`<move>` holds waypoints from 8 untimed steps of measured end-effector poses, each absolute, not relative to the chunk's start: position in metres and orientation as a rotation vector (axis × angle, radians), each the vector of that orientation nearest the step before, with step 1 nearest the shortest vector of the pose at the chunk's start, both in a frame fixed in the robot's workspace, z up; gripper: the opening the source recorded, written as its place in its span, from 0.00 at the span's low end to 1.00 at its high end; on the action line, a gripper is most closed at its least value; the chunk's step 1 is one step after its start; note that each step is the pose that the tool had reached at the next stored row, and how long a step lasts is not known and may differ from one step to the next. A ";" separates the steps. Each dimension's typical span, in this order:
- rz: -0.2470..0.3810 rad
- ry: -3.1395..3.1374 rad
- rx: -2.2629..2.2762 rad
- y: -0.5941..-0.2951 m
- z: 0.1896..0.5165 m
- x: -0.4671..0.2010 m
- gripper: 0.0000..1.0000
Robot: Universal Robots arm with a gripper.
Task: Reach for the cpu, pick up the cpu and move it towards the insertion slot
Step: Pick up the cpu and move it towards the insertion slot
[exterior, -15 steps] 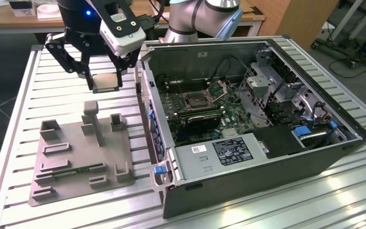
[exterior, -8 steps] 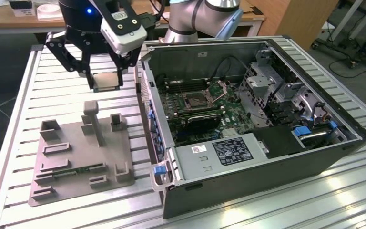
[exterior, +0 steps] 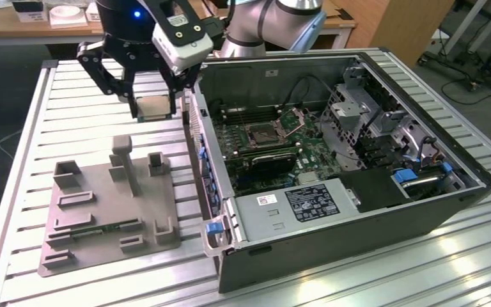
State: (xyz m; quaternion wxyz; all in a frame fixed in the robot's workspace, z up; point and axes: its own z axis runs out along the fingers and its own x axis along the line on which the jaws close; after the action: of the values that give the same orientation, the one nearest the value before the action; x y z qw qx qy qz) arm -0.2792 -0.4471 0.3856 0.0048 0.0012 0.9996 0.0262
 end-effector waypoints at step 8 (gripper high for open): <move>0.082 3.131 0.004 -0.447 0.386 -0.275 0.55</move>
State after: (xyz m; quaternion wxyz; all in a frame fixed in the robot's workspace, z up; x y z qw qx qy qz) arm -0.2746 -0.4471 0.3856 0.0049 0.0013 0.9996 0.0262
